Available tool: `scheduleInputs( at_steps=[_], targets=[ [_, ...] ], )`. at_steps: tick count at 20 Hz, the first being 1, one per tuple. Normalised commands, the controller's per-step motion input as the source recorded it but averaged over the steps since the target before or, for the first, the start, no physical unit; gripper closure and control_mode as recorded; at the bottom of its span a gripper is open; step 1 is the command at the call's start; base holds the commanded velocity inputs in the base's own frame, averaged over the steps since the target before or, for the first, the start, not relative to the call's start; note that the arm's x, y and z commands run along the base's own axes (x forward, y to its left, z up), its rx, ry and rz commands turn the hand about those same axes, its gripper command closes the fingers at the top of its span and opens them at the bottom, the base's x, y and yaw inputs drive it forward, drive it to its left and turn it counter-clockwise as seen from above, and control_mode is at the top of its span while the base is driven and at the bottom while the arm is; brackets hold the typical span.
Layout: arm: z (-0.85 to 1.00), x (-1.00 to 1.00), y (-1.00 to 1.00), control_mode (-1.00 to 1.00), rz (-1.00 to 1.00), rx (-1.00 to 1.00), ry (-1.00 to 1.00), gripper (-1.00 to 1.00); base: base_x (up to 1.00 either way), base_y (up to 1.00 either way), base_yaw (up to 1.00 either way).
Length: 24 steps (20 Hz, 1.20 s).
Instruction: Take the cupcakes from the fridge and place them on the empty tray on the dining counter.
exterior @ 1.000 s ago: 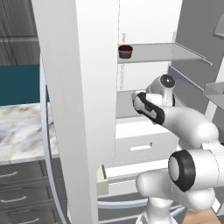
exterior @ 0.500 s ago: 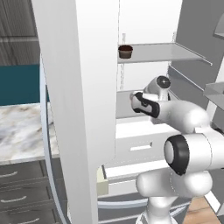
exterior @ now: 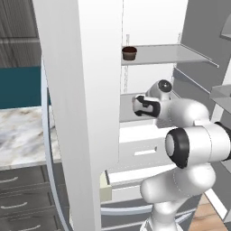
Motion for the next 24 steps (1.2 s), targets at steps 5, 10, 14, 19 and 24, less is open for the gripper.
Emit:
scheduleInputs(
  at_steps=[5, 10, 14, 19, 24],
  targets=[
    [-0.20, 0.21, -0.06, -1.00, 0.00, 0.00, 0.00, -1.00, 0.00, 0.00, 0.00],
    [-0.24, 0.24, -0.08, -1.00, 0.00, 0.00, 0.00, -1.00, 0.00, 0.00, 0.00],
    [-0.23, 0.24, -0.04, -1.00, 0.00, 0.00, 0.00, -1.00, 0.00, 0.00, 0.00],
    [-0.25, 0.24, -0.02, -1.00, 0.00, 0.00, 0.00, -1.00, 0.00, 0.00, 0.00],
    [-0.29, 0.23, -0.01, -1.00, 0.00, 0.00, 0.00, -1.00, 0.00, 0.00, 0.00]
  ],
)
